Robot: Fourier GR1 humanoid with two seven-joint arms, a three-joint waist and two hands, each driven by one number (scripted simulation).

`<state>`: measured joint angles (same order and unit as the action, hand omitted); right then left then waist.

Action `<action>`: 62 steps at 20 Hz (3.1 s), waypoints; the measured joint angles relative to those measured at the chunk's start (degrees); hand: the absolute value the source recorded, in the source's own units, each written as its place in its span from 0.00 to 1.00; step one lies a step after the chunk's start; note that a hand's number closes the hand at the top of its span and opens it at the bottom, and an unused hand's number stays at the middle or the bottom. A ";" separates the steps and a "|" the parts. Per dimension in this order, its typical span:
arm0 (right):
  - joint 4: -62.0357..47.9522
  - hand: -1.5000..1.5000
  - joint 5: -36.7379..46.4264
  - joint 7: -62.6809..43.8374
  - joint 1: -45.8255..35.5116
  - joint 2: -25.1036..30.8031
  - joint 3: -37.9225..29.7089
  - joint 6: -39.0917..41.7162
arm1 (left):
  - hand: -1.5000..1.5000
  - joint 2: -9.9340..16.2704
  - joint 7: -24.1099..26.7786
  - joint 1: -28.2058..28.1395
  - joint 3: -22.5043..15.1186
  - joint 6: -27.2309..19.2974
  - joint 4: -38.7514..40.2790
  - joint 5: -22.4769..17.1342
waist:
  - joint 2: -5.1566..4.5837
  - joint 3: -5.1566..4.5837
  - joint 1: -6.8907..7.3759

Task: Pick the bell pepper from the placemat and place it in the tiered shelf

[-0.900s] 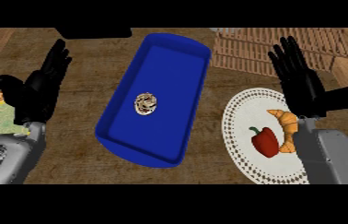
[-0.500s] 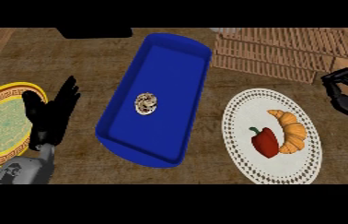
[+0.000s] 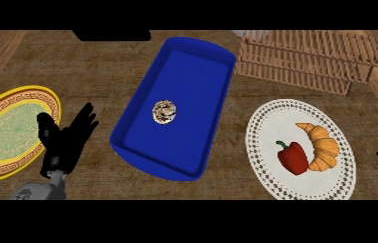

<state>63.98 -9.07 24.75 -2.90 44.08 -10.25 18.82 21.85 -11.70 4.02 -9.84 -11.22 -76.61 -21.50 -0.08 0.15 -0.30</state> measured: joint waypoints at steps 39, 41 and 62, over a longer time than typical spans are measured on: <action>45.97 0.00 23.61 -64.39 -0.11 -8.22 21.28 0.86 | 0.50 -3.43 -2.07 -0.65 5.37 4.99 -0.21 4.22 | 0.31 0.07 0.37; 45.66 0.00 26.89 -64.18 0.88 -9.75 22.07 0.00 | 0.50 -3.91 -2.27 -0.84 5.67 4.98 -0.61 4.66 | 0.30 0.04 0.33; 33.52 0.00 48.10 -56.03 2.01 -20.61 22.00 -3.19 | 0.50 -6.68 -4.32 -1.45 10.10 8.67 -1.98 8.59 | 0.26 0.04 0.38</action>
<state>97.50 39.04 -31.29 -0.88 23.47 11.75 15.63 15.17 -16.01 2.56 0.27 -2.55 -78.59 -12.91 0.18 0.19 0.08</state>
